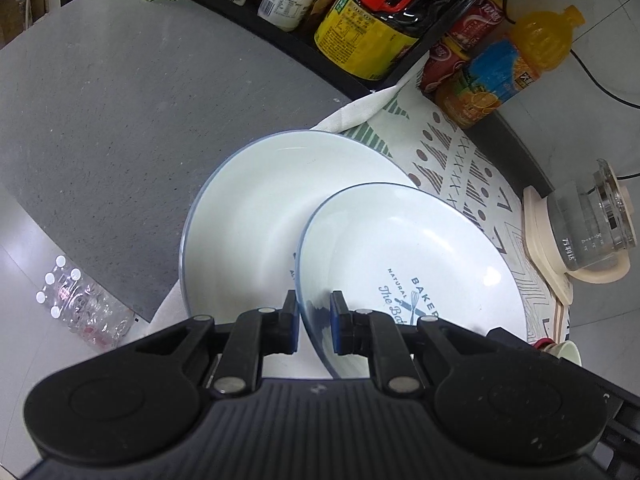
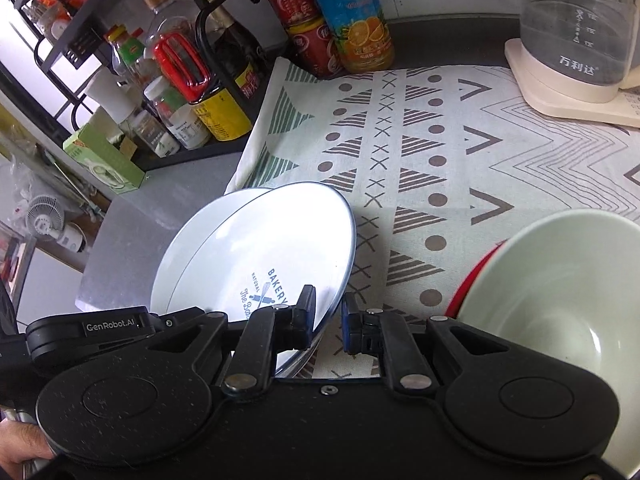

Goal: Organize plates and bowls
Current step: 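Lift the 'BAKERY' plate and carry it onto the plate stack, then lower the 'BAKERY' plate onto the stack and open both tools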

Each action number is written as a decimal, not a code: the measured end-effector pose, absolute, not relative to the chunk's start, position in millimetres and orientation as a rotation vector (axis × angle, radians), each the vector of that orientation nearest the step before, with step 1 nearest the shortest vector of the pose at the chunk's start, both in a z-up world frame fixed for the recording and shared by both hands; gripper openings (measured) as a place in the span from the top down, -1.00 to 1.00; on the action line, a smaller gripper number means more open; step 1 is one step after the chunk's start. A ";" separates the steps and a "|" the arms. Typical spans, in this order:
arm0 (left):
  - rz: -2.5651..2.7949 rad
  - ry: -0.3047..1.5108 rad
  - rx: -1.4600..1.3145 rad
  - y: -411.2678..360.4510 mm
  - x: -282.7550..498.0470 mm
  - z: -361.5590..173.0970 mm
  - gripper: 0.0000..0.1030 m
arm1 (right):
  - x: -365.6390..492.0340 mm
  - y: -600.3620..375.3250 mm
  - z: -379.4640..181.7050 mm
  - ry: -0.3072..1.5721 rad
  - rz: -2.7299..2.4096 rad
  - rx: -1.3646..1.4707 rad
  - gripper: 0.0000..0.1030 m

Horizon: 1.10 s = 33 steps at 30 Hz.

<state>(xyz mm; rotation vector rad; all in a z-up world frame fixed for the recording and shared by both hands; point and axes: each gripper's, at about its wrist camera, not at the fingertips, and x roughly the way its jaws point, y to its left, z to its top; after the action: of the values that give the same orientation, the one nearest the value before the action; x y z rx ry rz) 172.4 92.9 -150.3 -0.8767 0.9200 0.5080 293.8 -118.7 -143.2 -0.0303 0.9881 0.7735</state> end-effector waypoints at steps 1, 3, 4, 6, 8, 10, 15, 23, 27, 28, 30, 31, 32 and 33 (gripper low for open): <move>0.510 0.923 -0.880 93.5 172.5 -151.7 0.74 | 294.3 -116.9 -143.6 0.986 0.773 -0.039 0.75; 0.515 0.931 -0.883 95.2 173.6 -154.2 0.73 | 293.8 -112.9 -143.8 0.985 0.772 -0.058 0.75; 0.516 0.933 -0.882 95.7 173.9 -154.9 0.73 | 293.5 -110.9 -144.1 0.984 0.772 -0.066 0.75; 0.517 0.936 -0.886 97.8 174.0 -156.7 0.73 | 293.3 -107.7 -145.0 0.982 0.771 -0.075 0.75; 0.520 0.940 -0.890 99.7 174.7 -158.4 0.72 | 293.9 -105.8 -145.5 0.986 0.771 -0.075 0.75; 0.524 0.945 -0.890 101.2 175.1 -160.1 0.72 | 293.9 -102.8 -145.4 0.985 0.773 -0.083 0.75; 0.536 0.953 -0.901 104.8 174.1 -166.7 0.70 | 292.1 -96.3 -148.7 0.985 0.763 -0.100 0.76; 0.555 0.953 -0.835 111.0 175.0 -152.2 0.57 | 291.8 -90.3 -159.6 1.002 0.726 -0.101 0.83; 0.600 0.882 -0.802 116.6 168.6 -138.7 0.13 | 291.5 -89.5 -162.8 1.003 0.717 -0.105 0.83; 0.610 0.880 -0.801 118.2 168.0 -137.9 0.10 | 291.9 -88.7 -164.0 1.009 0.713 -0.101 0.83; 0.624 0.876 -0.810 121.9 166.7 -137.9 0.09 | 291.9 -87.1 -166.8 1.015 0.706 -0.099 0.81; 0.624 0.874 -0.813 123.1 166.1 -139.0 0.08 | 291.3 -86.0 -168.1 1.016 0.703 -0.103 0.80; 0.615 0.866 -0.821 124.5 165.6 -140.4 0.08 | 290.5 -85.2 -169.4 1.017 0.702 -0.107 0.80; 0.611 0.861 -0.829 124.4 165.3 -142.3 0.08 | 290.2 -84.4 -170.5 1.017 0.702 -0.108 0.79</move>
<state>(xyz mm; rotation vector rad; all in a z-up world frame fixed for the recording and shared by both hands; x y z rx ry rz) 165.3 124.4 -142.3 -0.8286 0.8609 0.6105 290.2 -84.4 -170.5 -0.1084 1.0172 0.7019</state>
